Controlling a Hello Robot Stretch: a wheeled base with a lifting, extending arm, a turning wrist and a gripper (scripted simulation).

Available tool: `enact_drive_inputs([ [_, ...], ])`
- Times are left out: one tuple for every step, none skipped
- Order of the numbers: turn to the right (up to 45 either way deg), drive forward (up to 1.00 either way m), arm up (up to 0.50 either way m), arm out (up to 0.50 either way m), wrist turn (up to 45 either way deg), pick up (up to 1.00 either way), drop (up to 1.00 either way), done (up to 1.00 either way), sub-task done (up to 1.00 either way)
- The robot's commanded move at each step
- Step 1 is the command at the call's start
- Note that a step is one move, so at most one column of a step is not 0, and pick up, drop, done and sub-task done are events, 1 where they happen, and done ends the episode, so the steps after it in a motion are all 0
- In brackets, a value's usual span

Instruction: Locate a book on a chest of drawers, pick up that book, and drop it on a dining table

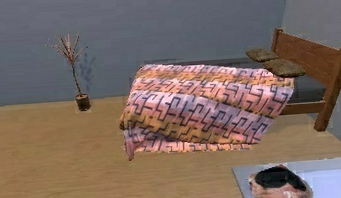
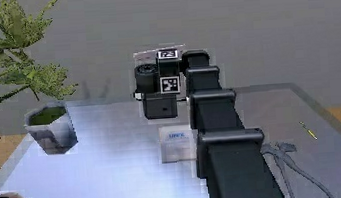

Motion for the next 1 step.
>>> enact_drive_inputs([
  [0.0, 0.0, 0.0, 0.0, 0.0, 0.0, 0.0, 1.0, 0.0],
])
